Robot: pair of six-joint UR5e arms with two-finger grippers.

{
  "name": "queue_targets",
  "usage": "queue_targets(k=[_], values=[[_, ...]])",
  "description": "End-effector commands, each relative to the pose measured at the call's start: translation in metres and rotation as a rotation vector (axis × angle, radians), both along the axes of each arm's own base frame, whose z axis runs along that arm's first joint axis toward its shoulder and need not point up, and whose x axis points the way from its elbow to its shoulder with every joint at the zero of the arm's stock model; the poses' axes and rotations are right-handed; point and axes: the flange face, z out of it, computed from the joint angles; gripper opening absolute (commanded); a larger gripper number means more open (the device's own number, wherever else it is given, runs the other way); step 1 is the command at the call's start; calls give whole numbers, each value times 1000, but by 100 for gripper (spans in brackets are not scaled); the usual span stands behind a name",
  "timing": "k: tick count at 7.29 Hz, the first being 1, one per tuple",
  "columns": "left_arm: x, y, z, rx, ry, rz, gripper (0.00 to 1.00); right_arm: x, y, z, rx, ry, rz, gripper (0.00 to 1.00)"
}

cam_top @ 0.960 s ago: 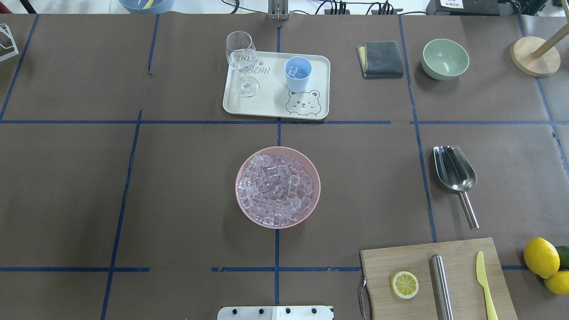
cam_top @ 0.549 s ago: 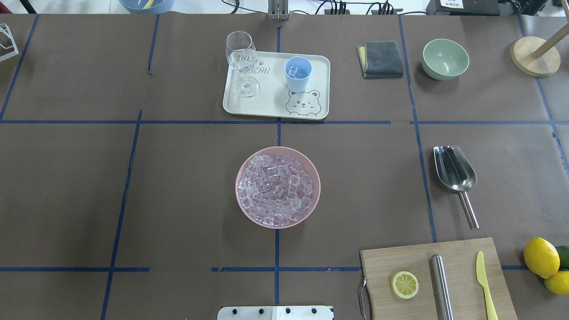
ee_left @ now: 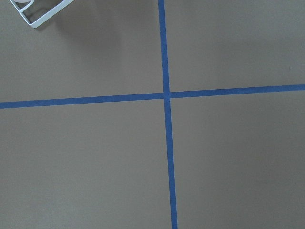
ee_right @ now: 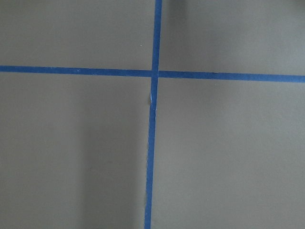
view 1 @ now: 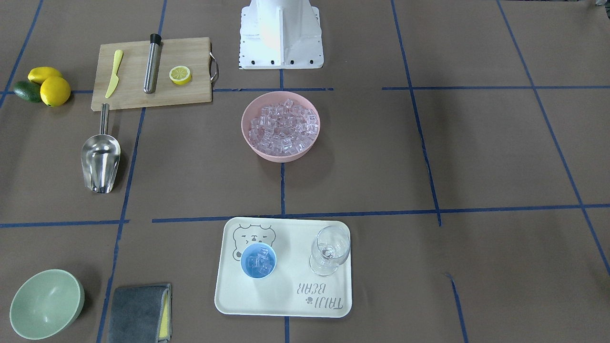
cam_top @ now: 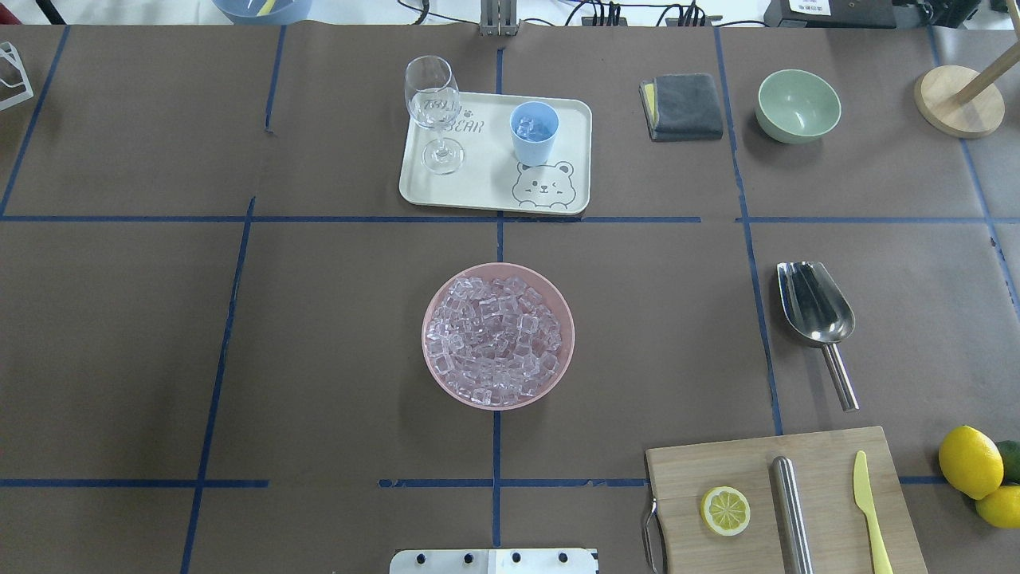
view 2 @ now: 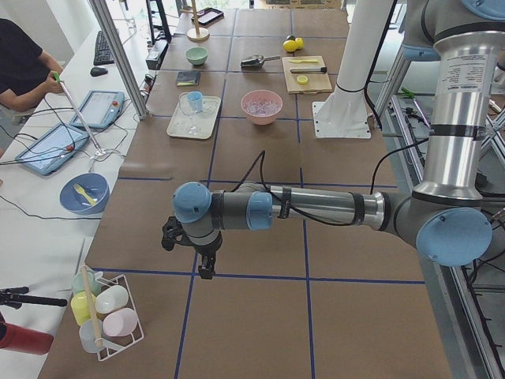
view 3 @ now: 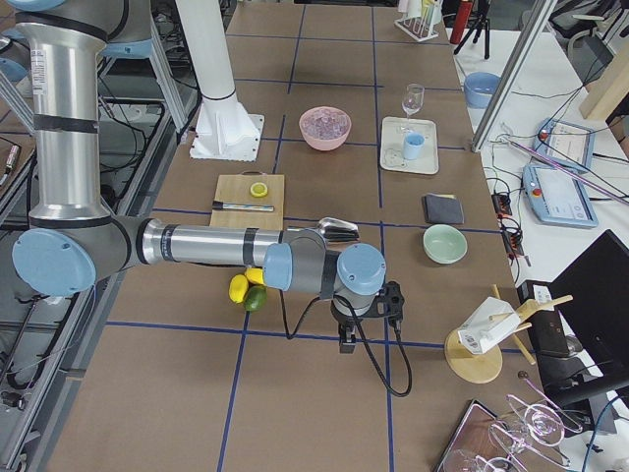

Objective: Put ice in cup with scoop

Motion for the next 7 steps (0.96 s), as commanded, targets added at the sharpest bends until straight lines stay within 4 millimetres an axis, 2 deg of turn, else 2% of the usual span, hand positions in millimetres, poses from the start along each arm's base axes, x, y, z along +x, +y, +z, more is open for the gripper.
queue_targets(k=[1,7], values=[[0,0,0,0,-1,-1,100,0,-2,-2,-7,5,11,100],[0,0,-1,1,-1,1,100,4,-4,-2,-80,8,84,100]])
